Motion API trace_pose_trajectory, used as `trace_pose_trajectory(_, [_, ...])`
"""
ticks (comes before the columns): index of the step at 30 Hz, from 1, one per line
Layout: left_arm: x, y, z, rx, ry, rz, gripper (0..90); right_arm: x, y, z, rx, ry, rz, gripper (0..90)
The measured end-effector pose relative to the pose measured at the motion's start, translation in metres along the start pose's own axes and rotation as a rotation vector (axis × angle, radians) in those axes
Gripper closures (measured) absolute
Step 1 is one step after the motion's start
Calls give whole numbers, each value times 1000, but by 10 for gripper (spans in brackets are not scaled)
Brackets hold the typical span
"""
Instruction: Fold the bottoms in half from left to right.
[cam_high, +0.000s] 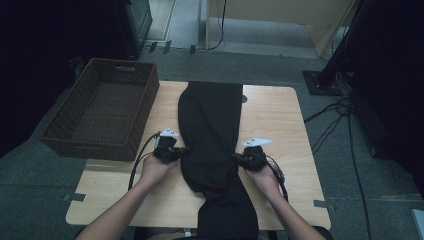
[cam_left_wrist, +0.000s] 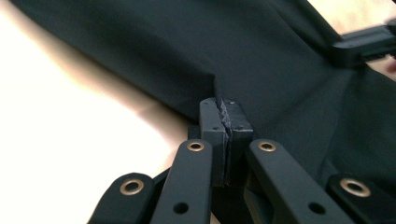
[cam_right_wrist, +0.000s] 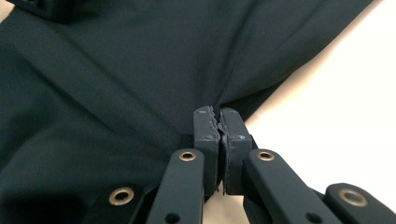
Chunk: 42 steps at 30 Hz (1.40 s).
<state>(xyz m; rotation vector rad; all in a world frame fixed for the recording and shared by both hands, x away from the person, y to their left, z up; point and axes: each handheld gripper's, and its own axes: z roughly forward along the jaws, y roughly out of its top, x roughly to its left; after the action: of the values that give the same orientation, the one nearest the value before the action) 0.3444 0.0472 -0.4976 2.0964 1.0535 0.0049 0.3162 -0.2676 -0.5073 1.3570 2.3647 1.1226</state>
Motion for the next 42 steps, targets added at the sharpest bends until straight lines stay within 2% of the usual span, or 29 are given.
trace_pose_trajectory(1, [-7, -8, -3, 19, -8, 14, 895, 6, -6, -4, 11, 10, 11, 877])
trace_pose_trajectory(3, [-18, -22, -10, 32, -32, 31, 887, 16, -15, -14, 43, 32, 1, 878])
trace_pose_trajectory(5, [-22, -29, -18, 42, -82, -4, 875, 25, -27, -22, 77, 63, -6, 879])
trace_pose_trajectory(6, [-23, -31, -21, 47, -89, -5, 859, 28, -32, -26, 91, 76, -8, 880])
trace_pose_trajectory(7, [-25, -34, -24, 48, -86, 15, 831, 29, -37, -30, 106, 88, -5, 880])
trace_pose_trajectory(8, [-25, -36, -26, 49, -85, 28, 818, 30, -41, -34, 113, 98, 1, 880])
trace_pose_trajectory(10, [-20, -38, -29, 49, -90, 11, 725, 30, -47, -41, 133, 103, 10, 880])
trace_pose_trajectory(12, [-12, -36, -33, 16, -81, -5, 633, 32, -51, -46, 155, 113, 0, 883])
trace_pose_trajectory(14, [-2, -29, -34, -24, -49, -40, 560, 34, -55, -48, 162, 129, -3, 882])
trace_pose_trajectory(16, [7, -21, -32, -48, 1, -40, 529, 35, -55, -49, 168, 138, -38, 869])
trace_pose_trajectory(19, [20, -2, -22, -79, 70, -57, 494, 30, -49, -45, 169, 139, -35, 854])
trace_pose_trajectory(21, [28, 10, -16, -94, 74, -76, 457, 31, -48, -44, 170, 130, -63, 854])
trace_pose_trajectory(22, [31, 16, -11, -92, 96, -74, 445, 32, -48, -44, 165, 127, -77, 855])
trace_pose_trajectory(23, [35, 23, -7, -92, 130, -53, 440, 32, -48, -44, 161, 125, -82, 854])
trace_pose_trajectory(25, [42, 37, 3, -90, 155, -29, 421, 31, -49, -44, 157, 130, -70, 855])
trace_pose_trajectory(27, [50, 50, 11, -79, 153, -38, 403, 30, -50, -44, 149, 138, -59, 856])
trace_pose_trajectory(29, [56, 59, 20, -72, 178, -37, 401, 29, -51, -44, 141, 143, -60, 856])
trace_pose_trajectory(31, [62, 64, 27, -54, 184, -49, 400, 29, -51, -44, 140, 144, -63, 856])
trace_pose_trajectory(33, [64, 67, 33, -45, 195, -56, 416, 28, -51, -44, 135, 144, -61, 856])
trace_pose_trajectory(35, [64, 68, 38, -50, 185, -65, 472, 28, -52, -44, 131, 146, -58, 856])
trace_pose_trajectory(37, [61, 67, 44, -32, 176, -57, 576, 28, -52, -44, 130, 147, -60, 855])
trace_pose_trajectory(41, [56, 66, 46, -19, 148, -63, 886, 27, -52, -43, 121, 150, -56, 841])
trace_pose_trajectory(42, [54, 64, 46, -27, 134, -57, 891, 27, -52, -43, 120, 149, -56, 836])
